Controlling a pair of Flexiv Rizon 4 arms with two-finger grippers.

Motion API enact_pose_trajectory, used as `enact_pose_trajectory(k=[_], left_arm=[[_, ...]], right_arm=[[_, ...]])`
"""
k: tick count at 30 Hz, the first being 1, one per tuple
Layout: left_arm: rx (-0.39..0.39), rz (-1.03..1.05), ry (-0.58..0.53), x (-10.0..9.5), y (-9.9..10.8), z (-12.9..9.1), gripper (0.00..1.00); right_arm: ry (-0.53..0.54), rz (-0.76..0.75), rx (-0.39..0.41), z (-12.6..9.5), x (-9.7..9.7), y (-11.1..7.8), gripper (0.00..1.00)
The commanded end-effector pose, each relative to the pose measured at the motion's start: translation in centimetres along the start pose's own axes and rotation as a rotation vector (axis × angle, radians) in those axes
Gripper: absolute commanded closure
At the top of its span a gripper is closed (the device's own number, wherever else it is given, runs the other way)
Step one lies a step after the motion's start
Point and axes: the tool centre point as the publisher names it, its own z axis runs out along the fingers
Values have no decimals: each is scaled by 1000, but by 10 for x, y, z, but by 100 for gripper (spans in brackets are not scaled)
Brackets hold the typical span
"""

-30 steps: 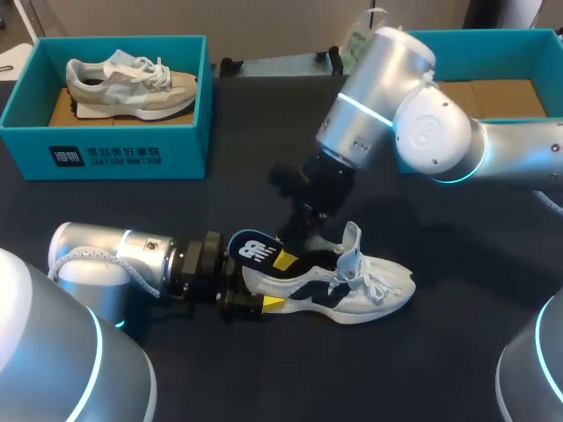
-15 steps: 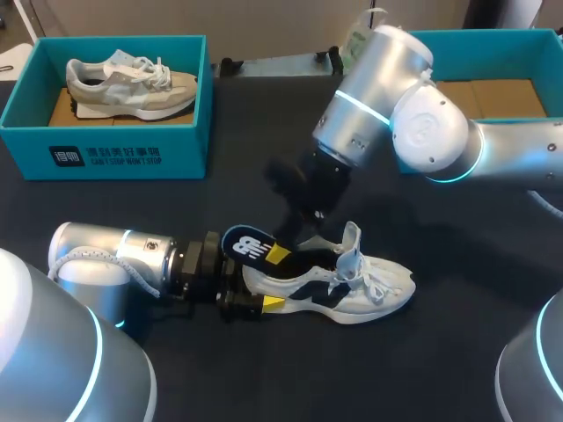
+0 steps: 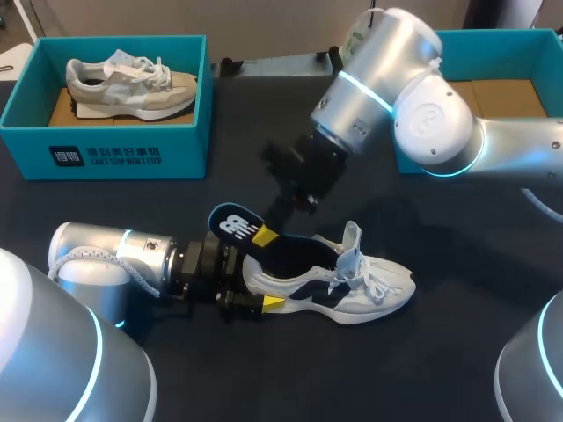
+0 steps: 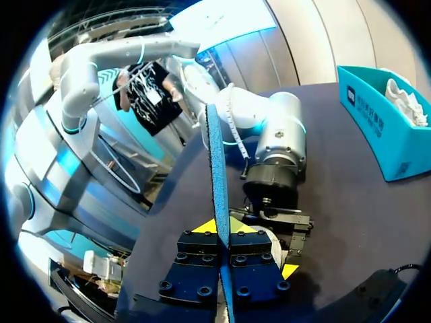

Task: Take the shoe out of the shoebox, open the shoe tongue, remove and reinsert the insole, then place the shoe into the shoebox

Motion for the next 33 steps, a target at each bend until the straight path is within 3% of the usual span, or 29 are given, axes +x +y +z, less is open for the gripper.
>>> enact_pose_trajectory(k=[1,4,9,17,21,33], left_arm=[[-1,0,-2,0,0,1,100],[-1,0,-2,0,0,1,100],[-1,0,-2,0,0,1,100],[-1,0,-2,0,0,1,100],[-1,0,-2,0,0,1,100],[-1,0,-2,0,0,1,100]], right_arm=[[-7,0,-1,0,3,-1,100],[-7,0,-1,0,3,-1,100],[-14,15,-34,3,2,28,100],[-72,-46,-98,-35,22,76,100],[-59,-67,-210,-55,29,111,100],[-59,-67,-210,-55,29,111,100]])
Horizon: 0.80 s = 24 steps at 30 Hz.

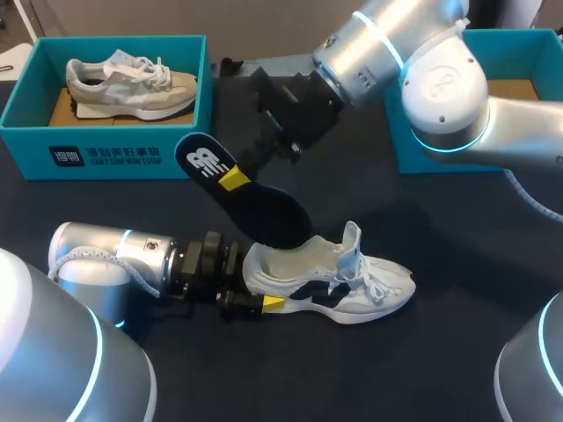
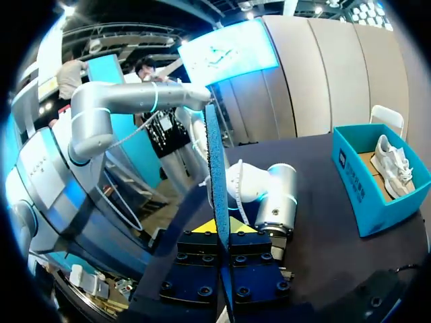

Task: Take the shoe out of the shoebox, open the shoe tongue, remove and reinsert the insole, then place the shoe into the shoebox

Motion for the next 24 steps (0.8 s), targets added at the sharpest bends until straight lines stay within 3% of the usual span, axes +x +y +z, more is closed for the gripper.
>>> enact_pose_trajectory(k=[1,5,11,12,13,14,15,24], left_arm=[[-1,0,-2,0,0,1,100],[-1,0,-2,0,0,1,100],[-1,0,-2,0,0,1,100],[-1,0,-2,0,0,1,100],[-1,0,-2,0,0,1,100],[-1,0,-2,0,0,1,100],[-1,0,-2,0,0,1,100],[-1,0,-2,0,0,1,100]], right_arm=[[-2,-1,-3,1,1,-1,100],[-49,4,-27,-8,13,5,100],[-74,2,-34,-42,43,13,100],[-68,-28,-55,-48,47,14,100],[-51,-100,-128,-56,53,13,100],[-35,-136,-255,-67,59,11,100],[-47,-132,-301,-76,64,9,100],[-47,-132,-301,-76,64,9,100]])
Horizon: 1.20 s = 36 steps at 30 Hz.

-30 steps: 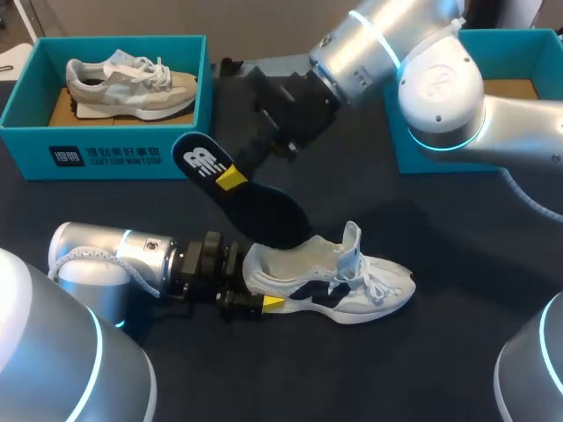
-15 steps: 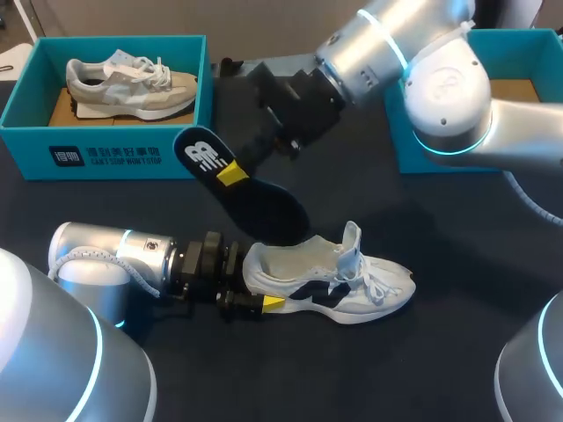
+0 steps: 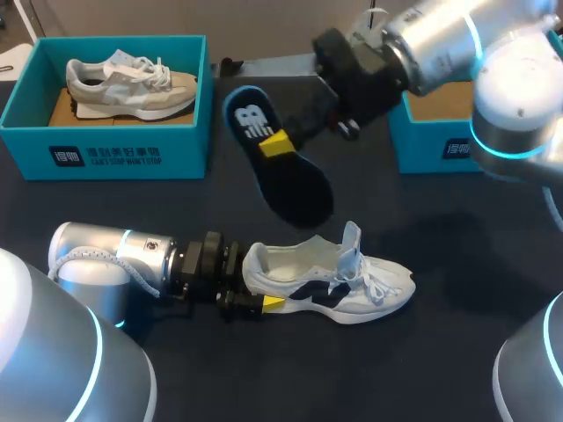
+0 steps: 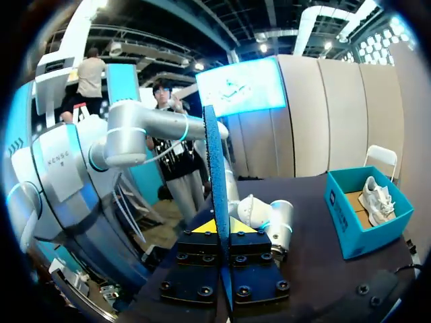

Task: Take the shoe out of the shoebox, open the shoe tongue, remove and reinsert the insole, then place the shoe into the shoebox

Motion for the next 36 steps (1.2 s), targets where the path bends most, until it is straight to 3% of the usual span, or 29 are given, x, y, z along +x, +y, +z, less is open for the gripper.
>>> enact_pose_trajectory(k=[1,7,13,17,19,32,36], left_arm=[[0,0,-2,0,0,1,100],[0,0,-2,0,0,1,100],[0,0,-2,0,0,1,100],[0,0,-2,0,0,1,100],[0,0,-2,0,0,1,100],[0,0,-2,0,0,1,100],[0,0,-2,0,0,1,100]], right_arm=[[-27,-3,-79,-2,14,-12,100],[-27,-3,-79,-2,14,-12,100],[-54,-34,-95,-37,42,8,100],[-72,17,-245,-63,57,16,100],[-79,23,-252,-77,69,24,100],[-79,23,-252,-77,69,24,100],[-109,53,-246,-87,82,43,100]])
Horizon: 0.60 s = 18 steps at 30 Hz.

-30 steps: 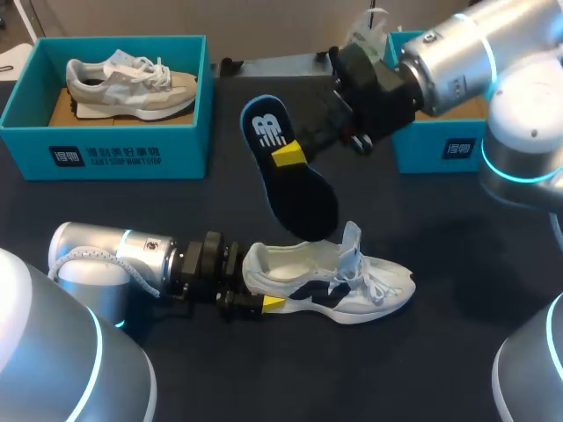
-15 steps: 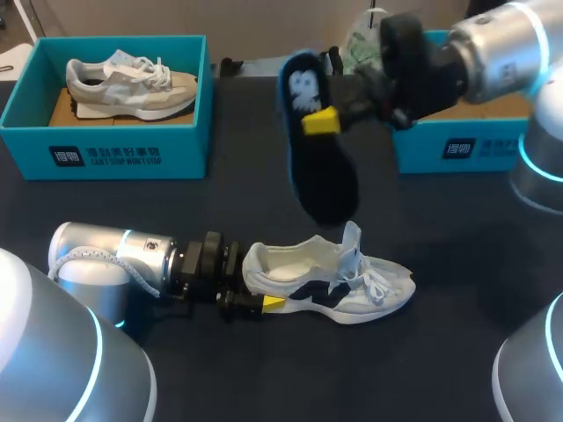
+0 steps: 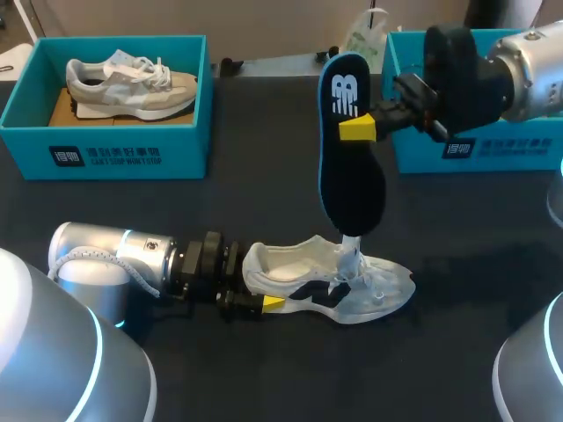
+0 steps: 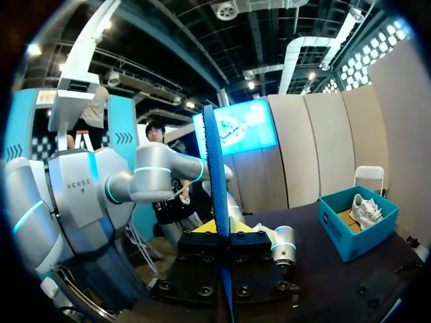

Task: Take the shoe out of the shoebox, open the shoe tongue, remove and reinsert the insole, then place the shoe into the shoebox

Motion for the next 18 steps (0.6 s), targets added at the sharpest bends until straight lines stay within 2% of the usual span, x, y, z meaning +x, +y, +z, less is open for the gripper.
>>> enact_pose_trajectory(k=[1,6,7,8,18], left_arm=[[0,0,-2,0,0,1,100],[0,0,-2,0,0,1,100],[0,0,-2,0,0,1,100],[0,0,-2,0,0,1,100],[0,0,-2,0,0,1,100]], right_arm=[[-55,31,30,-4,17,18,100],[-72,102,-13,-8,42,27,100],[-82,162,-10,-10,46,26,100],[-116,207,48,-11,53,24,100],[-116,207,48,-11,53,24,100]])
